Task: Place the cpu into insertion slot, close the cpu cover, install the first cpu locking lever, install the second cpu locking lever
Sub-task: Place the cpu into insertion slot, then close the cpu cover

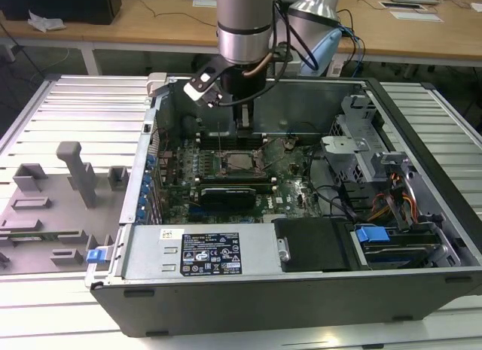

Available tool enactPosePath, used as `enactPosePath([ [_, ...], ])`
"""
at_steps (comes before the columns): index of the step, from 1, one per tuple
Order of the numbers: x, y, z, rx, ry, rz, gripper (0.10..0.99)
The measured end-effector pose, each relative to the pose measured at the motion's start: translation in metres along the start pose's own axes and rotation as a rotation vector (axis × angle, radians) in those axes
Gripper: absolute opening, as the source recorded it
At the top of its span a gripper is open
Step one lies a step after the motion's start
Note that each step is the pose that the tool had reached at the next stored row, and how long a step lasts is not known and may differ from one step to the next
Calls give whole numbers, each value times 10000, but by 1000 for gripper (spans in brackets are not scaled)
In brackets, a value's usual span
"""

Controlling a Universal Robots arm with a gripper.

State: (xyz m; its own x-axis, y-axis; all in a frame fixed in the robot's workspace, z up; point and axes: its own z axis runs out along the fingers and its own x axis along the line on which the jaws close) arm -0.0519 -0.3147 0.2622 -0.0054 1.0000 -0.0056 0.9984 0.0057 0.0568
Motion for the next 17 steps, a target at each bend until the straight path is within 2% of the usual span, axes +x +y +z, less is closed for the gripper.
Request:
enactPosePath([
  [2,0,2,-36,-1,2,0,106],
  [17,-2,2,-38,0,3,0,106],
])
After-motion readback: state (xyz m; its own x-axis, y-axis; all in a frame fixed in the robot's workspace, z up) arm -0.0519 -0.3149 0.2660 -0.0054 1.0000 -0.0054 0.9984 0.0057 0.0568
